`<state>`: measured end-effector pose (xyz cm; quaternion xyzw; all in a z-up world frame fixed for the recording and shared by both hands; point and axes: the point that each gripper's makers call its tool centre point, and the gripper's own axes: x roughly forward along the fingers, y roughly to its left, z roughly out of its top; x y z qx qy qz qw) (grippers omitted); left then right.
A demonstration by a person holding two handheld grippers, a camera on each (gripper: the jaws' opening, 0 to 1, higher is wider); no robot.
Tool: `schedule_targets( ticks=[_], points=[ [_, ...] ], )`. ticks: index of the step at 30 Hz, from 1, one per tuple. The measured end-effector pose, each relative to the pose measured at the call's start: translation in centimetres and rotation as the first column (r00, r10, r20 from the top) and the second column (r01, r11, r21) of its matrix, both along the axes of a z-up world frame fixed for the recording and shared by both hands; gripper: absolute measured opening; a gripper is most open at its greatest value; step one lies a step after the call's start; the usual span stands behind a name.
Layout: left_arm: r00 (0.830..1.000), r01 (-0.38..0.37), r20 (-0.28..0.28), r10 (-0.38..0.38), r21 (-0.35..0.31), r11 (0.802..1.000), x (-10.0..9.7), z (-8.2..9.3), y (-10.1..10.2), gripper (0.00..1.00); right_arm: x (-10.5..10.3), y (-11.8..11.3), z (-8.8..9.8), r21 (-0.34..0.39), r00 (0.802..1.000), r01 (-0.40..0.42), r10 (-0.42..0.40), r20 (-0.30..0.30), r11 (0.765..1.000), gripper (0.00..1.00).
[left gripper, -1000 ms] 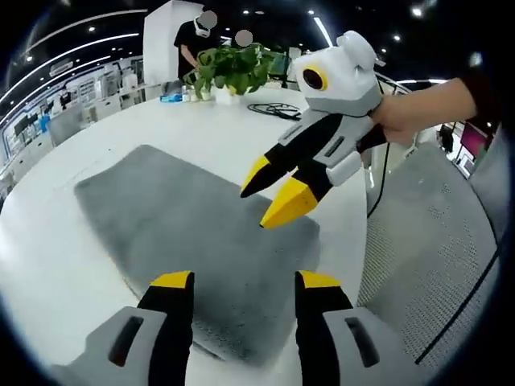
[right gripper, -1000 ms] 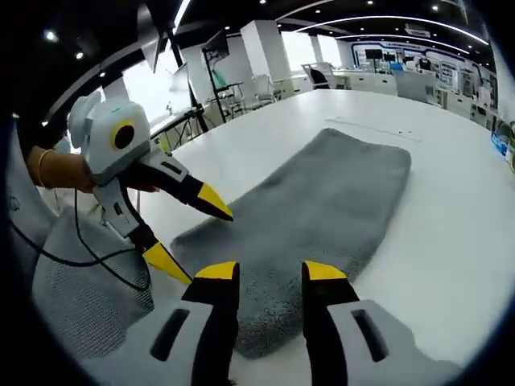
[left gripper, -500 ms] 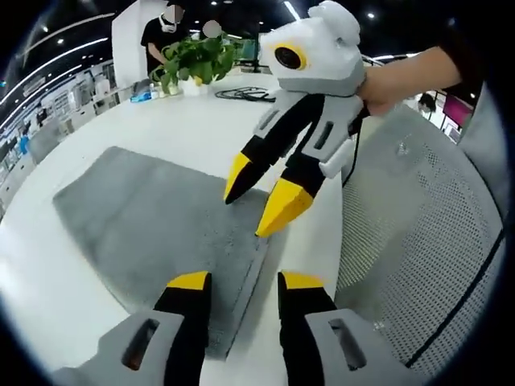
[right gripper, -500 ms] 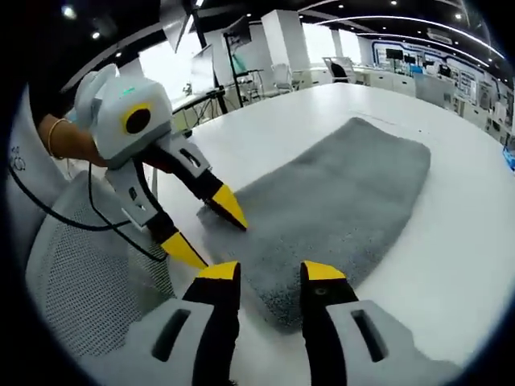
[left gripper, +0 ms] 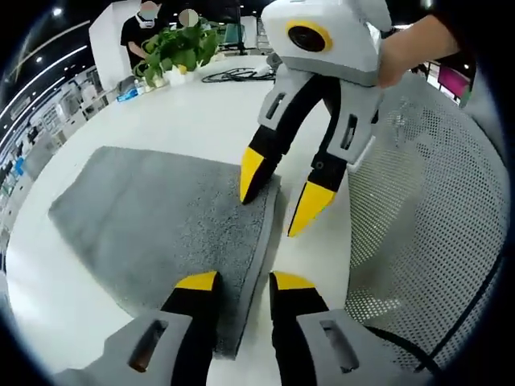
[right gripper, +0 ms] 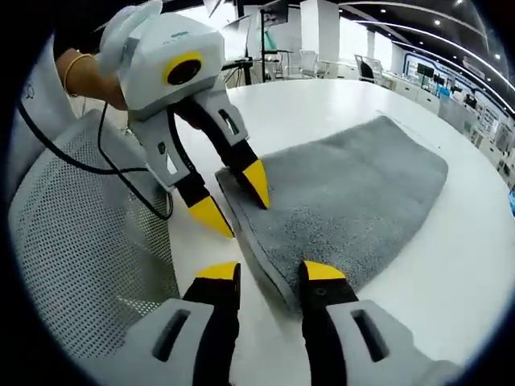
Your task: Fold the towel on the table until its edges align and the towel forms a compact rectangular stack.
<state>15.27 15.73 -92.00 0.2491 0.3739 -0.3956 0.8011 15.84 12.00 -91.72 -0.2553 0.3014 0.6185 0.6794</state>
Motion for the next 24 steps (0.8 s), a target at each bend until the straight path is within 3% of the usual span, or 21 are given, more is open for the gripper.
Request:
schedule_targets(
  ticks=[4,7,8,11,13,18,21,23,24],
  points=[
    [1.000,0.001,0.011,-0.001,0.035,0.999,0.3,-0.2,0.0,0.21,0.6,0.0,-0.6,-0.042,0.998,-0.003,0.005,0.059,0.999,0.20],
    [1.000,-0.004,0.014,0.003,0.039,0.999,0.3,-0.1,0.0,0.21,0.7,0.0,-0.7,-0.047,0.998,0.006,-0.002,0.067,0.999,0.18],
    [1.000,-0.007,0.014,0.006,0.034,0.999,0.3,-0.1,0.0,0.21,0.8,0.0,-0.7,-0.064,0.992,-0.031,0.039,0.120,0.997,0.18],
    [1.000,-0.005,0.014,0.004,0.027,1.000,0.2,-0.1,0.1,0.21,0.6,0.1,-0.7,-0.094,0.976,-0.087,0.104,0.191,0.992,0.18],
    [1.000,-0.004,0.015,0.004,0.023,1.000,0.2,-0.1,0.0,0.21,0.6,0.0,-0.8,-0.084,0.985,-0.056,0.069,0.155,0.995,0.18],
    [0.999,0.011,0.029,-0.012,0.053,0.999,0.5,-0.1,0.3,0.16,1.0,0.0,-0.9,-0.072,0.987,-0.034,0.045,0.154,0.997,0.15],
    [0.999,0.042,0.024,-0.044,0.086,0.995,0.8,-0.2,0.3,0.11,1.5,0.0,-0.9,-0.097,0.979,-0.052,0.070,0.192,0.994,0.10],
    [0.998,0.054,0.018,-0.056,0.093,0.994,0.9,-0.2,0.2,0.11,1.6,0.2,-0.9,-0.128,0.960,-0.114,0.142,0.243,0.985,0.08],
    [0.998,0.060,0.021,-0.062,0.097,0.994,0.9,-0.3,0.2,0.11,1.4,0.1,-0.9,-0.132,0.962,-0.107,0.136,0.237,0.985,0.08]
  ],
)
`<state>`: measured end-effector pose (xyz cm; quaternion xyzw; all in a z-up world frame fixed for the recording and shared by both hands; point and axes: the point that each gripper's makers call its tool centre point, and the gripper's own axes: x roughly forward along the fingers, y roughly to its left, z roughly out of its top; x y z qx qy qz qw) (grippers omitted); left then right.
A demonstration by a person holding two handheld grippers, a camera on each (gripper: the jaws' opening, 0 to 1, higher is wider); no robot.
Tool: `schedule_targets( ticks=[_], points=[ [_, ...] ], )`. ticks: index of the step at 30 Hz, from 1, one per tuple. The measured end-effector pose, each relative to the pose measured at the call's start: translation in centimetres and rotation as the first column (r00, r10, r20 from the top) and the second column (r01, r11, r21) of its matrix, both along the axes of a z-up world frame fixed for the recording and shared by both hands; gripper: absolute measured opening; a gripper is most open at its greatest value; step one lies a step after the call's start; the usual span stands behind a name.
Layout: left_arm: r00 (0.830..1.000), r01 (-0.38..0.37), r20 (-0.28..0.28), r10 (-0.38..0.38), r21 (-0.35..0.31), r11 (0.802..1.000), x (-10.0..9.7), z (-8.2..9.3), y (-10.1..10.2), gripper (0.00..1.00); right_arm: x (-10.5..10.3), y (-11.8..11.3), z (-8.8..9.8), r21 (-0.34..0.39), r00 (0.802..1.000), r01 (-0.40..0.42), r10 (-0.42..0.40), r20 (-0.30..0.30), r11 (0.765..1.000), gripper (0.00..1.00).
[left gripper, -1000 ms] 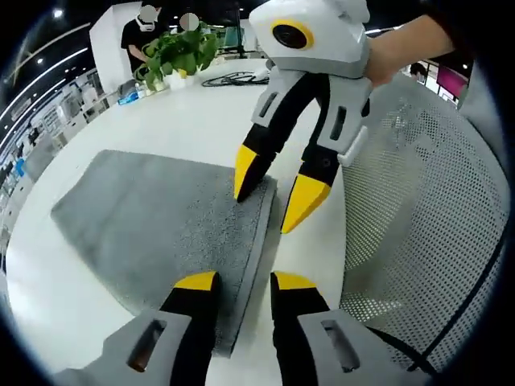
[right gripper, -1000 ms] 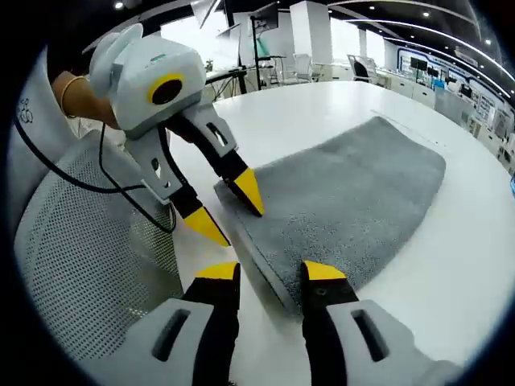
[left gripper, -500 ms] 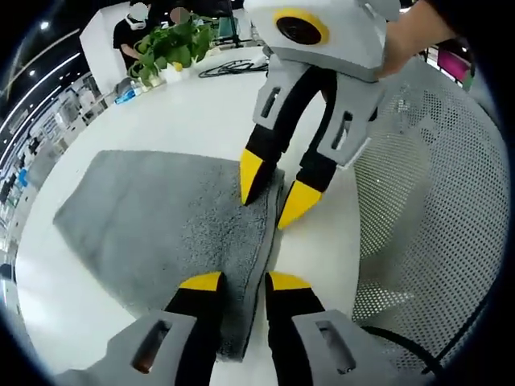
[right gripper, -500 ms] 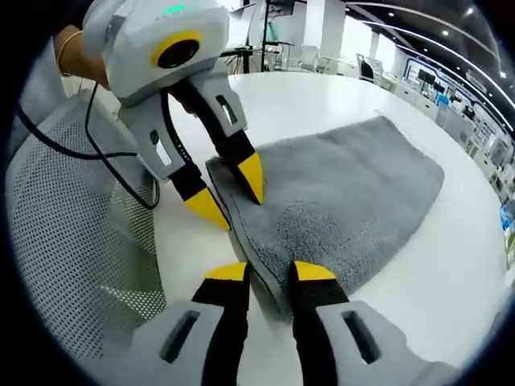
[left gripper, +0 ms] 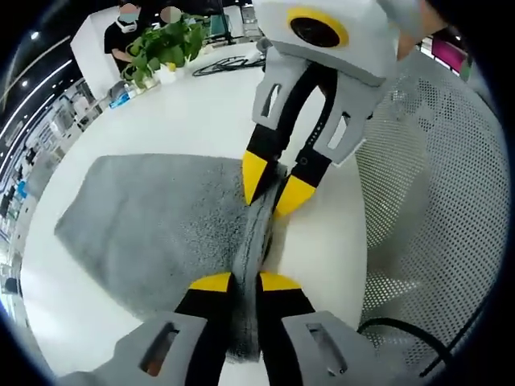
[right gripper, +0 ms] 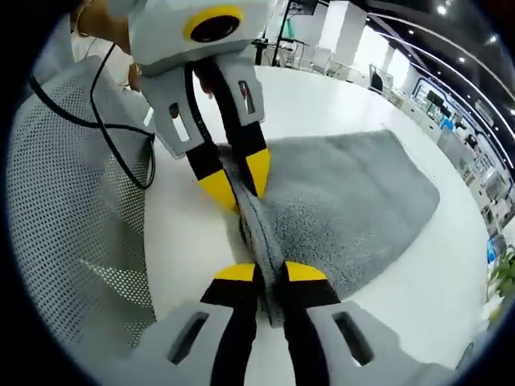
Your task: Fold the towel on the table until its edges align and the towel forms a compact rectangular stack.
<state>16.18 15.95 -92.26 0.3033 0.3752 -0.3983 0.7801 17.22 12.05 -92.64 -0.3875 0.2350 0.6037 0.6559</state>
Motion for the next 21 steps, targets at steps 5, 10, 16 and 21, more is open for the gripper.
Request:
schedule_targets(
  ticks=[5,10,16,21],
  points=[
    [0.999,-0.049,-0.013,0.049,-0.042,0.998,0.1,0.1,0.0,0.09,0.1,-0.1,0.2,-0.008,0.997,0.061,-0.061,-0.056,0.998,0.05],
    [0.996,-0.082,-0.045,0.078,-0.103,0.991,0.3,0.3,0.3,0.07,0.7,0.1,0.2,-0.009,0.958,0.188,-0.186,-0.220,0.982,0.04],
    [0.998,-0.056,-0.029,0.054,-0.086,0.995,0.3,0.3,0.1,0.06,0.6,0.2,0.9,-0.033,0.944,0.211,-0.213,-0.253,0.977,0.03],
    [0.998,-0.065,-0.033,0.062,-0.114,0.991,0.4,1.0,0.2,0.06,0.8,0.3,1.9,-0.003,0.905,0.282,-0.267,-0.331,0.960,0.02]
  ],
)
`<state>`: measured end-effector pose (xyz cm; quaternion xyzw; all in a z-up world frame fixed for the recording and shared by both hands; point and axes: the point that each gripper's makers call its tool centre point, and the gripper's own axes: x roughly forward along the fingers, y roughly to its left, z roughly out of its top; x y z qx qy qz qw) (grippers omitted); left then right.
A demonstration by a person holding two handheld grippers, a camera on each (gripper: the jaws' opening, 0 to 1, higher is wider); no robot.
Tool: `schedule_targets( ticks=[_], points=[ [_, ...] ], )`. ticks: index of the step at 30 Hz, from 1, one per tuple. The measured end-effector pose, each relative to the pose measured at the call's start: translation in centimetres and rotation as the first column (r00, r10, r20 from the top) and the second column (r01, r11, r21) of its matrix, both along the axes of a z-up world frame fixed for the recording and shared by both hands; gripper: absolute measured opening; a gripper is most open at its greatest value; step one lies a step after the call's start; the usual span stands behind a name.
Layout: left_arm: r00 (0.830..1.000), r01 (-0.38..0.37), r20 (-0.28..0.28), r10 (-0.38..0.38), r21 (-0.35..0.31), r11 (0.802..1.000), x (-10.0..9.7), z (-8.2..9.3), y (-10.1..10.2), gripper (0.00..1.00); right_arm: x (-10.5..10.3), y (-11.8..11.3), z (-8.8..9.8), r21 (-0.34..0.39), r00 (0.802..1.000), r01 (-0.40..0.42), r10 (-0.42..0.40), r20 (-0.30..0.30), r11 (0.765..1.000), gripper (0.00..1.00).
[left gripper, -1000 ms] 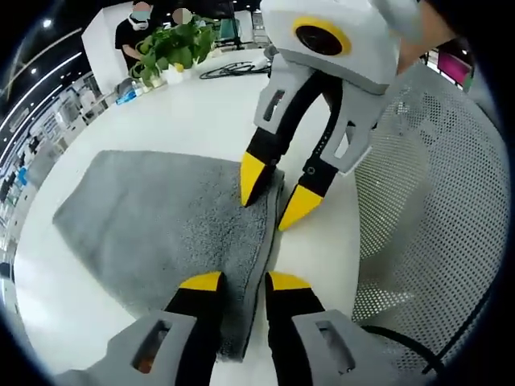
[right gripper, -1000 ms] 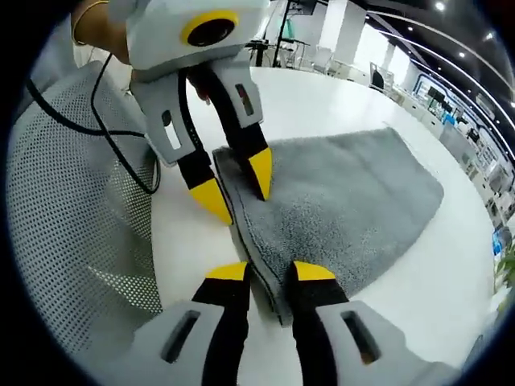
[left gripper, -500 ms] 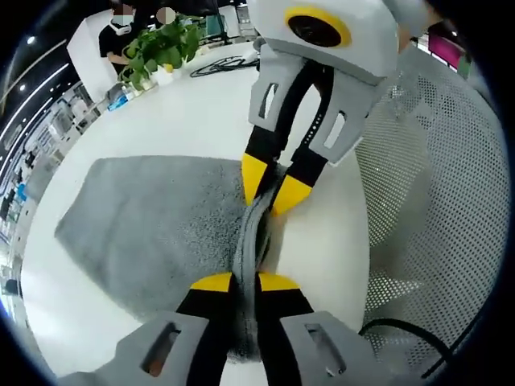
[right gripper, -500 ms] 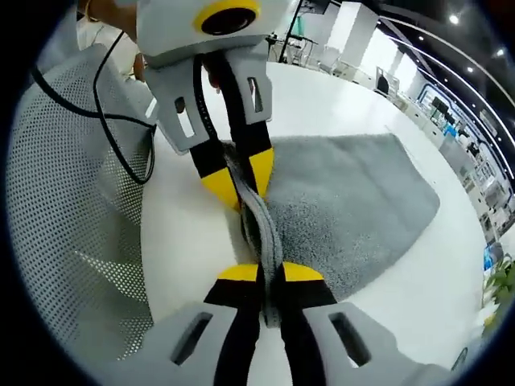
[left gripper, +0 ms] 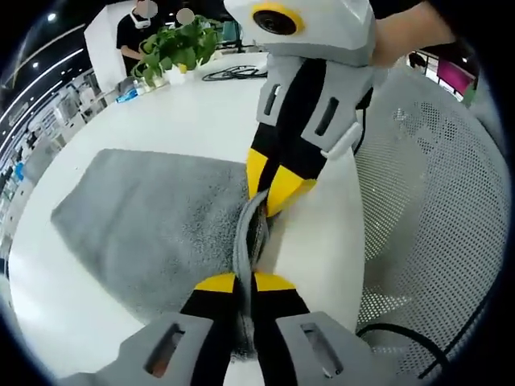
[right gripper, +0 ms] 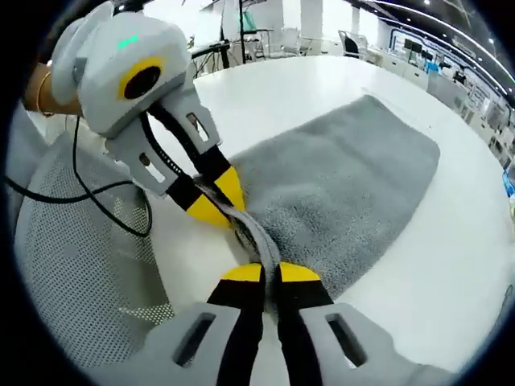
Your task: Fold the towel on the table until its edges align and the towel forms a compact rectangular stack.
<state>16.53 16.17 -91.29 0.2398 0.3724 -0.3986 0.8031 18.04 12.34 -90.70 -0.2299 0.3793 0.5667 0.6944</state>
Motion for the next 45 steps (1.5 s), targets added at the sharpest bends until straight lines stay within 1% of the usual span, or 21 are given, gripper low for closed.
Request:
schedule_targets(
  ticks=[4,7,10,12,17,19,22,23,25,28,32,34,35,37,38,39,40,41,42,43,45],
  points=[
    [1.000,0.020,0.013,-0.020,0.012,1.000,0.1,0.7,-0.1,0.05,0.0,0.0,0.9,0.007,1.000,-0.003,0.003,0.006,1.000,0.02],
    [0.999,0.033,0.033,-0.034,0.018,0.999,0.3,1.5,-0.1,0.05,0.1,-0.1,1.5,0.004,0.998,-0.036,0.036,0.044,0.999,0.02],
    [0.998,0.041,0.042,-0.042,0.027,0.999,0.4,1.7,-0.1,0.05,0.2,-0.1,1.6,0.010,0.998,-0.041,0.040,0.052,0.999,0.03],
    [0.998,0.049,0.042,-0.050,0.033,0.998,0.4,1.5,-0.1,0.05,0.0,-0.1,1.3,-0.006,0.992,-0.089,0.089,0.086,0.996,0.03],
    [0.995,0.091,0.027,-0.093,0.080,0.993,-0.1,-0.2,-0.1,0.06,-0.7,-0.3,-0.1,-0.049,0.980,-0.156,0.161,0.115,0.987,0.05],
    [0.994,0.105,0.031,-0.109,0.101,0.989,-0.2,-0.4,-0.2,0.06,-0.7,-0.4,-0.4,-0.055,0.980,-0.158,0.164,0.114,0.986,0.05],
    [0.987,0.161,0.001,-0.163,0.120,0.980,-0.8,-1.0,-0.4,0.11,-0.8,-0.6,-0.8,-0.066,0.980,-0.167,0.173,0.101,0.984,0.07],
    [0.986,0.166,-0.002,-0.167,0.126,0.978,-0.7,-0.9,-0.3,0.12,-0.9,-0.8,-1.0,-0.070,0.979,-0.172,0.179,0.099,0.983,0.07],
    [0.980,0.194,0.005,-0.197,0.152,0.969,-0.5,-0.9,-0.3,0.11,-1.0,-0.8,-1.1,-0.065,0.979,-0.175,0.181,0.097,0.982,0.08],
    [0.979,0.197,0.015,-0.202,0.164,0.966,-0.4,-1.0,-0.3,0.09,-1.1,-0.8,-1.2,-0.062,0.977,-0.185,0.190,0.100,0.981,0.10],
    [0.978,0.198,0.030,-0.206,0.162,0.967,-0.4,-1.0,-0.2,0.09,-1.3,-0.7,-1.7,-0.051,0.968,-0.213,0.218,0.124,0.976,0.12],
    [0.978,0.198,0.041,-0.207,0.159,0.967,-0.4,-1.0,-0.2,0.08,-1.1,-0.7,-1.8,-0.056,0.958,-0.232,0.238,0.159,0.971,0.11],
    [0.977,0.196,0.051,-0.206,0.155,0.968,-0.4,-1.0,-0.2,0.08,-1.0,-0.7,-1.9,-0.061,0.949,-0.250,0.257,0.181,0.966,0.11],
    [0.980,0.181,0.056,-0.190,0.141,0.973,-0.3,-0.9,-0.2,0.07,-0.9,-0.7,-2.0,-0.062,0.944,-0.252,0.259,0.202,0.966,0.08],
    [0.982,0.172,0.058,-0.180,0.132,0.976,-0.3,-0.9,-0.2,0.06,-0.8,-0.7,-2.0,-0.061,0.944,-0.250,0.258,0.208,0.966,0.07],
    [0.985,0.152,0.064,-0.159,0.106,0.983,-0.2,-0.9,-0.2,0.06,-0.6,-0.7,-2.0,-0.055,0.946,-0.241,0.247,0.209,0.969,0.06],
    [0.991,0.115,0.059,-0.118,0.053,0.992,-0.1,-0.8,-0.2,0.06,-0.5,-0.7,-2.0,-0.050,0.947,-0.233,0.239,0.214,0.971,0.05],
    [0.995,0.093,0.044,-0.094,0.028,0.995,-0.1,-0.8,-0.1,0.05,-0.4,-0.6,-2.0,-0.039,0.955,-0.211,0.215,0.206,0.977,0.03],
    [0.998,0.062,0.031,-0.062,0.004,0.998,0.0,-0.6,0.0,0.05,-0.4,-0.6,-2.0,-0.041,0.954,-0.210,0.214,0.212,0.977,0.03],
    [0.997,0.072,0.034,-0.073,0.014,0.997,0.1,-0.6,0.0,0.05,-0.4,-0.6,-2.0,-0.046,0.951,-0.213,0.218,0.218,0.976,0.02],
    [0.996,0.080,0.037,-0.081,0.034,0.996,0.0,-0.6,-0.1,0.04,-0.3,-0.5,-1.9,-0.061,0.954,-0.201,0.209,0.213,0.978,0.02]
  ],
)
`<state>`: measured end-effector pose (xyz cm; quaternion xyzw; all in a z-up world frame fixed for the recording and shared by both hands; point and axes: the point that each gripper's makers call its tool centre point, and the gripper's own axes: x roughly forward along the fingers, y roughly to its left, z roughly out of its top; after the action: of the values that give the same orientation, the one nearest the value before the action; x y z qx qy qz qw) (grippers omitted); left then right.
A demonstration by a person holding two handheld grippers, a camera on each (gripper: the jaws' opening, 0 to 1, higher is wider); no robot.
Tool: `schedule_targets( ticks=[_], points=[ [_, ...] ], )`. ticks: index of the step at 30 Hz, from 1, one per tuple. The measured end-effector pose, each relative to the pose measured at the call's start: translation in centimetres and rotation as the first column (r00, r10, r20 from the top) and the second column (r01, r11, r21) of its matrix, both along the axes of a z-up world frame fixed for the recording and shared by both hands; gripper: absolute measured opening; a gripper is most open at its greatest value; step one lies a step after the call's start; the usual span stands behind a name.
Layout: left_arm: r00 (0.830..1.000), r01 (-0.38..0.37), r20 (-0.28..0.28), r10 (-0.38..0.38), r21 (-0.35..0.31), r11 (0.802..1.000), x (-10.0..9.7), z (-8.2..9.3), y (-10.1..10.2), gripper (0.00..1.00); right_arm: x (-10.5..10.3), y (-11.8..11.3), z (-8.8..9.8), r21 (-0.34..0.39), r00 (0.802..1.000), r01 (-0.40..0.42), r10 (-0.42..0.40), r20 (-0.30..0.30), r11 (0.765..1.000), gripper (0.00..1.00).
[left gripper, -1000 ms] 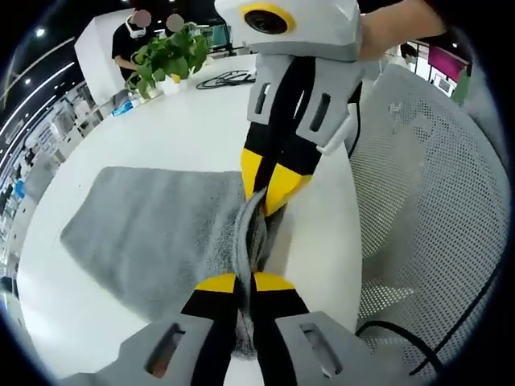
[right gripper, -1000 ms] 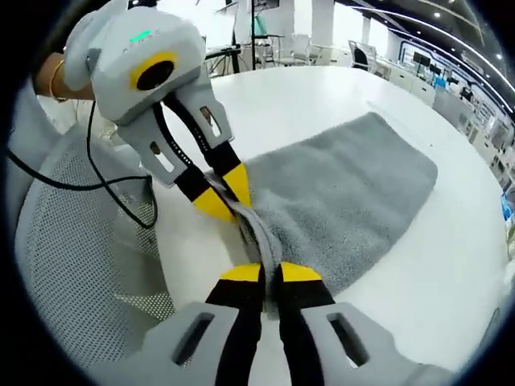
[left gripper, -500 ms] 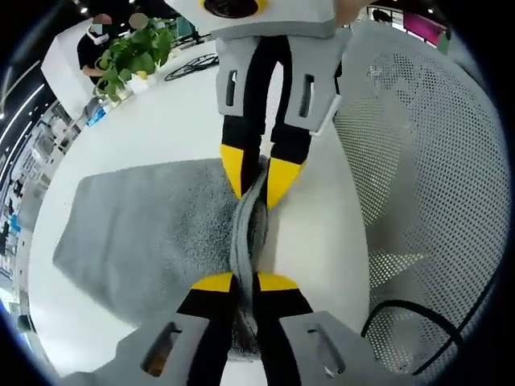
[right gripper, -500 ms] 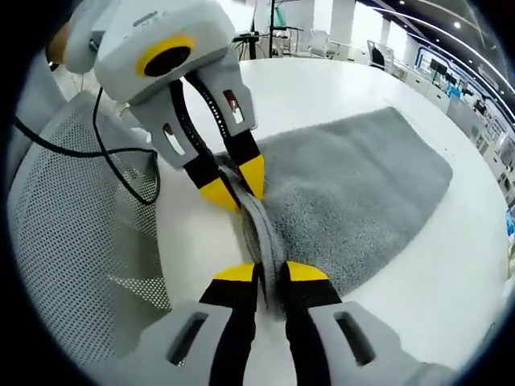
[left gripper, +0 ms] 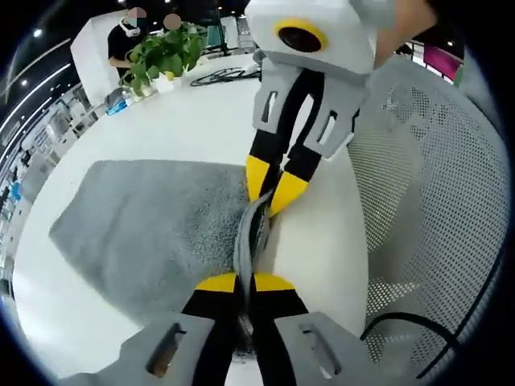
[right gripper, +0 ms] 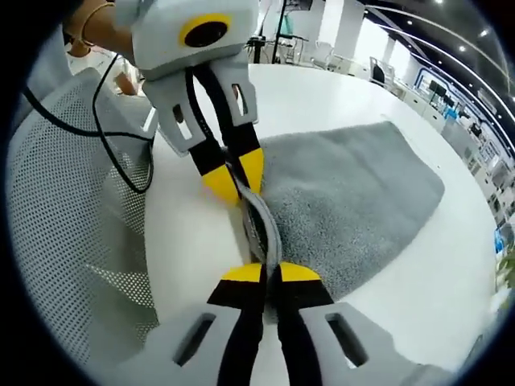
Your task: Fold the towel on the table until its edges align and the towel forms a compact rectangular stack.
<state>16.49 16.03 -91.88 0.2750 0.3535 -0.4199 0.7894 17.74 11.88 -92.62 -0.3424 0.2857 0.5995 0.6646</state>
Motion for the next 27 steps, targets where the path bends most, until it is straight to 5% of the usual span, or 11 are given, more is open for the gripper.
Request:
schedule_targets(
  ticks=[8,16,21,27],
  points=[
    [1.000,0.002,0.018,-0.002,0.015,1.000,-0.1,0.9,0.3,0.04,-0.2,0.0,0.7,0.004,0.999,0.011,-0.011,-0.031,1.000,0.02],
    [0.999,-0.020,0.029,0.021,-0.012,1.000,0.8,2.3,0.5,0.04,-0.7,0.0,0.6,-0.042,0.996,-0.079,0.081,0.045,0.996,0.09],
    [1.000,0.011,0.018,-0.011,0.019,1.000,0.5,1.6,0.3,0.04,-1.2,0.0,0.0,-0.070,0.992,-0.111,0.115,0.058,0.991,0.15],
    [1.000,0.016,0.007,-0.016,0.031,0.999,0.4,0.9,0.5,0.05,-0.8,0.1,0.0,-0.078,0.983,-0.142,0.150,0.105,0.987,0.09]
  ],
)
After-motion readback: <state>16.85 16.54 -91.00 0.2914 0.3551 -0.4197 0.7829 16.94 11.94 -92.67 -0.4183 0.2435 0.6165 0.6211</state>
